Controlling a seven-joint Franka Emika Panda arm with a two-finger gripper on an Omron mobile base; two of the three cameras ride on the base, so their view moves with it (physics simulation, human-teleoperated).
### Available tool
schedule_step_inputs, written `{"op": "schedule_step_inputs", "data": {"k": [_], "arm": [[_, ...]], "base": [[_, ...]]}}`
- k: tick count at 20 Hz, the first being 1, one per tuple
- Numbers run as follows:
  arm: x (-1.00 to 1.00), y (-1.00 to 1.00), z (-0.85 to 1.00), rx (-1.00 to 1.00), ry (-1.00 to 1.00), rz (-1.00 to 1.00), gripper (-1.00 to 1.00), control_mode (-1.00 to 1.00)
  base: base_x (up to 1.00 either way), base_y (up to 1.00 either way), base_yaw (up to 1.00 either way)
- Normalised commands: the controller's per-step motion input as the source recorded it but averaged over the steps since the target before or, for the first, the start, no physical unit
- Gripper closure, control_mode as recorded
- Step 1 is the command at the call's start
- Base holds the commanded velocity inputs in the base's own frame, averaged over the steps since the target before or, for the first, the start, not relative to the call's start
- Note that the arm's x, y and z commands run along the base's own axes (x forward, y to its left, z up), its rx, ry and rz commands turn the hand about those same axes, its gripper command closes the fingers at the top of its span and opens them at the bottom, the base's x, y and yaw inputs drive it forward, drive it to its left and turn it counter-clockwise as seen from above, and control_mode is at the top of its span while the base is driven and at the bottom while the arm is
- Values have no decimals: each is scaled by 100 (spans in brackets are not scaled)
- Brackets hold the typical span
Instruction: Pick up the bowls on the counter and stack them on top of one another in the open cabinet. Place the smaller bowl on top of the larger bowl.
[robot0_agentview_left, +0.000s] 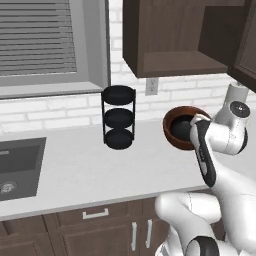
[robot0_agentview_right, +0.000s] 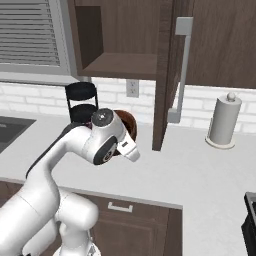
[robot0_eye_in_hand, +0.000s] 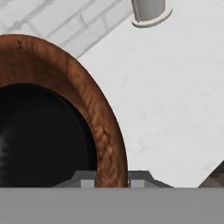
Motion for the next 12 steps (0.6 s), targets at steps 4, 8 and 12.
{"op": "schedule_step_inputs", "data": {"k": [4, 8, 12], "arm": [[-57, -6, 100, 11, -16, -26, 100, -100], [-41, -3, 100, 7, -13, -24, 100, -100], [-15, 0, 100, 10, -8, -20, 100, -100]], "base": [[0, 0, 0], [0, 0, 0], [0, 0, 0]]}}
